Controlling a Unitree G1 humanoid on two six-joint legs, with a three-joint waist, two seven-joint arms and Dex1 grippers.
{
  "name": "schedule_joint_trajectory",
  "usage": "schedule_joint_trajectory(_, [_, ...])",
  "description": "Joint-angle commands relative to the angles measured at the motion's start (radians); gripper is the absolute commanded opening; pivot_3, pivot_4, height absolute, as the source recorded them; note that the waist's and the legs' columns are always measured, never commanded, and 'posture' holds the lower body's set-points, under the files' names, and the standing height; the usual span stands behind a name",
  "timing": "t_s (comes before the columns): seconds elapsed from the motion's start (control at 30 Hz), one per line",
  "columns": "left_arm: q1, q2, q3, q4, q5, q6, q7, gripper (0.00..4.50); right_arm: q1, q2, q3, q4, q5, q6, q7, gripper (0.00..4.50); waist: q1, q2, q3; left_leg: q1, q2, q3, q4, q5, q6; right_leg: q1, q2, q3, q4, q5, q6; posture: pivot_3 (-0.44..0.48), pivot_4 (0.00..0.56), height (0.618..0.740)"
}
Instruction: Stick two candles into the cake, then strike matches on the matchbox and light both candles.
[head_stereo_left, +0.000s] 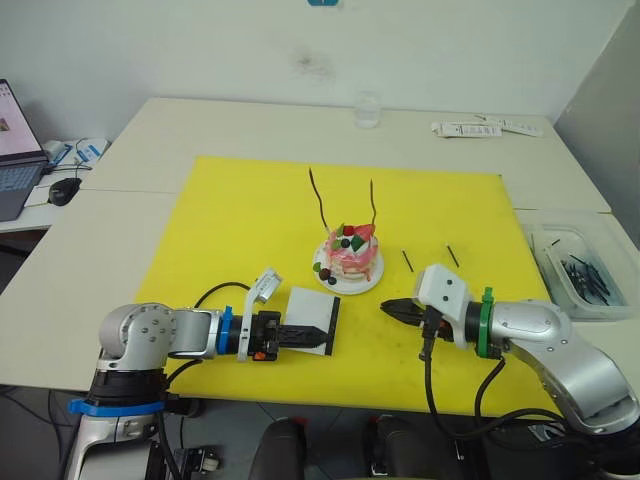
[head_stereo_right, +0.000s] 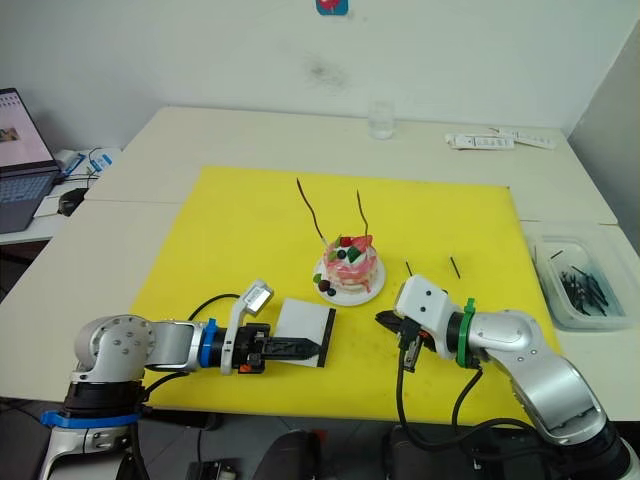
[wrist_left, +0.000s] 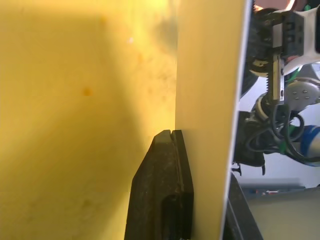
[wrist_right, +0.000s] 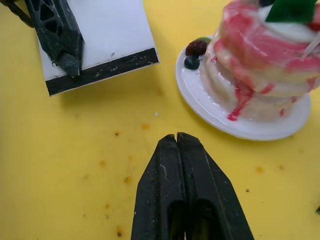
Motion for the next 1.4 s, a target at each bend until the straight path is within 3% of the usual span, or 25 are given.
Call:
schedule_joint_trajectory(0.03, [-0.004, 0.029, 0.05, -0.044, -0.11, 0.007, -0.011, 0.01, 0.018, 0.012, -0.06, -0.079, 0.058, 0.019, -0.025, 0.0, 0.001, -0.001, 0.001, 0.0, 0.0, 0.0, 0.0, 0.0, 0.0, 0.0, 0.0, 0.0, 0.0, 0.0, 0.0, 0.0, 0.15, 0.706])
schedule_joint_trajectory(0.3, [0.024, 0.078, 0.112, -0.046, -0.293, 0.007, -0.041, 0.01, 0.059, 0.027, -0.118, -0.13, 0.108, -0.027, -0.059, 0.0, 0.001, -0.001, 0.002, -0.001, -0.001, 0.001, 0.001, -0.001, -0.002, 0.0, -0.001, 0.0, -0.001, -0.001, 0.001, 0.0, 0.15, 0.706])
schedule_joint_trajectory(0.9, [0.039, 0.13, 0.078, -0.048, -0.389, -0.041, -0.011, 0.01, 0.146, 0.014, -0.116, -0.144, 0.085, -0.148, -0.115, 0.0, 0.001, -0.001, 0.002, -0.001, -0.001, 0.001, 0.002, -0.001, -0.002, 0.001, -0.001, 0.0, 0.0, -0.001, 0.001, 0.0, 0.15, 0.706])
schedule_joint_trajectory(1.4, [0.064, 0.131, -0.019, -0.17, -0.199, -0.236, -0.021, 0.01, 0.17, 0.012, -0.155, -0.062, 0.081, -0.158, -0.13, 0.0, 0.002, -0.001, 0.002, -0.001, -0.001, 0.001, 0.003, -0.001, -0.002, 0.001, -0.001, 0.001, 0.0, -0.001, 0.001, 0.0, 0.15, 0.706])
